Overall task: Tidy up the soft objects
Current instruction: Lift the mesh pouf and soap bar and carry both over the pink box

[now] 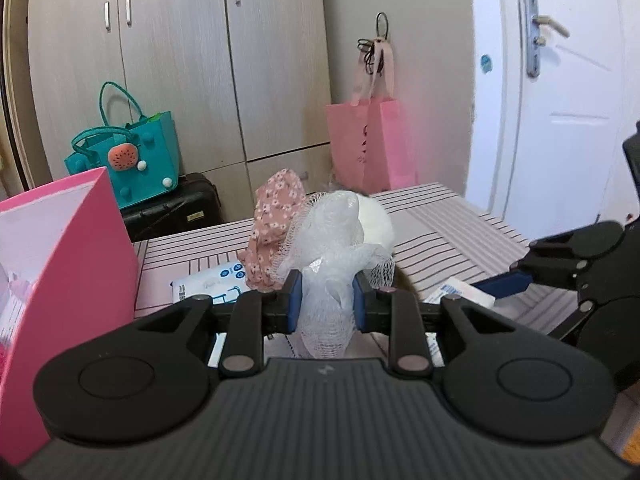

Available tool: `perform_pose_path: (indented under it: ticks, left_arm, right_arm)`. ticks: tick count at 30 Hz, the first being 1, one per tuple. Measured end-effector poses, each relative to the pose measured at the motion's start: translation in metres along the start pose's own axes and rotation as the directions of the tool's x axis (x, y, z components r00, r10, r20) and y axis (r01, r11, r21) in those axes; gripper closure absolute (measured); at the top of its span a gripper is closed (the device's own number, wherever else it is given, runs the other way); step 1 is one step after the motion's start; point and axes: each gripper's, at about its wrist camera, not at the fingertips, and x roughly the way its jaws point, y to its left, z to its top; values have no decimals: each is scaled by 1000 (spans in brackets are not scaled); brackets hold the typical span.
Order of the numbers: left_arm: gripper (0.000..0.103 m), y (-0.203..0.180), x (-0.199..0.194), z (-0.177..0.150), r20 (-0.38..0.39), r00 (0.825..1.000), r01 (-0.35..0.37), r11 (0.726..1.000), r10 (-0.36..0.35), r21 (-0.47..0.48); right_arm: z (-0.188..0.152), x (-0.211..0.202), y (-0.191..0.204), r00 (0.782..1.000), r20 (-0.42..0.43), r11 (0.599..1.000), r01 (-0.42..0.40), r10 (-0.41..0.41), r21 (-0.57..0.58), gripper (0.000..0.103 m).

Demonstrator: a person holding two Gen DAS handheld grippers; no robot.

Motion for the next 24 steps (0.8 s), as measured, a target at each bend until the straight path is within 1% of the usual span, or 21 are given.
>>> perform_pose_path:
  ticks: [3,5,11,13,19,24]
  left_arm:
    - [79,2,-9,2,-6,999,41,998,-42,-44]
    - [79,2,-15,2,-27,998,58,996,-60,-65]
    - [79,0,-35,-2,-74,990,117,991,-122,-66]
    - [79,1,-42,-5,-82,987,132,987,-140,-92]
    - [79,7,-59,-16,-118,977,162,979,-176,-120]
    - [79,16,-69,-22,-125,974,171,973,-190,-154]
  right_arm:
    - [-6,-10,4,1000,-10,1000,4,-4,14,20]
    - [-8,-15,7,1000,-17,1000,8,-8,13,20]
    - [-18,-35,17,999,-48,1000,21,-20,20,20]
    - [-21,-41,22,998,-58,999,34,-33,9,20]
    - [-29,-59,28,997,-69,998,46,-42,46,20]
    - [-29,-69,29,994,-82,993,83,-76,89,20]
